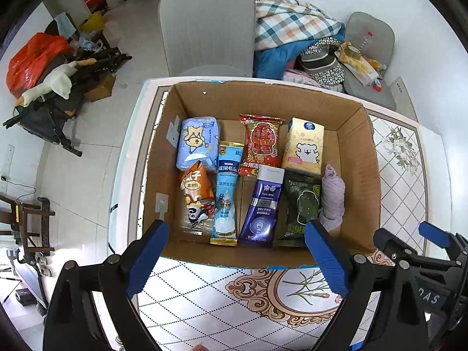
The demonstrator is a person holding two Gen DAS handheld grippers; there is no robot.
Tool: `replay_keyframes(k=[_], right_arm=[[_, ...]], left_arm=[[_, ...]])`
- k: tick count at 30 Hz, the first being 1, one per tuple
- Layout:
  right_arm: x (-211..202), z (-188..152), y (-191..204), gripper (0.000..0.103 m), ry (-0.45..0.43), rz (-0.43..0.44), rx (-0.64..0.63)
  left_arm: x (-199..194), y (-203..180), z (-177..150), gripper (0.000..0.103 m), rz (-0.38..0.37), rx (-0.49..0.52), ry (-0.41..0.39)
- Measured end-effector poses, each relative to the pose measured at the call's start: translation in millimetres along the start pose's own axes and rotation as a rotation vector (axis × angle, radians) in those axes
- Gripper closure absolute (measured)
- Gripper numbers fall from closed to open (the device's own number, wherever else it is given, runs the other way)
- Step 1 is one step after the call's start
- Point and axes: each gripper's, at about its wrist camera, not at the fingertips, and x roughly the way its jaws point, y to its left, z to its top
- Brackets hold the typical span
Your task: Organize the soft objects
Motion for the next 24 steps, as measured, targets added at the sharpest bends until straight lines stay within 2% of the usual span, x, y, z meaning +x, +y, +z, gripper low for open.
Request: replay_keyframes(k=[8,11,18,24], right_arm=[[-22.2,-8.1,-7.0,0.0,-0.042,-0.014,-0.008],[-42.7,-15.4,-9.4,0.0,-0.06,0.018,-0.01],[-134.1,-46.9,-15.3,0.0,-0.192,0.047,-0.028],[-212.1,-76.4,-16.4,0.0,-0.302,0.059,-0.053]], left_arm=[[-28.9,-2.7,-7.4,0.002,0.01,0.003,-0.061],[-52.5,-4.7,-11.9,0.002,0.018,0.005,-0.086],[-147.5,-7.7,-40.3,0.002,0.005,-0.017,-0.209],[-207.0,-10.7,-59.1,0.002,-0.006,-0.004,-0.282]])
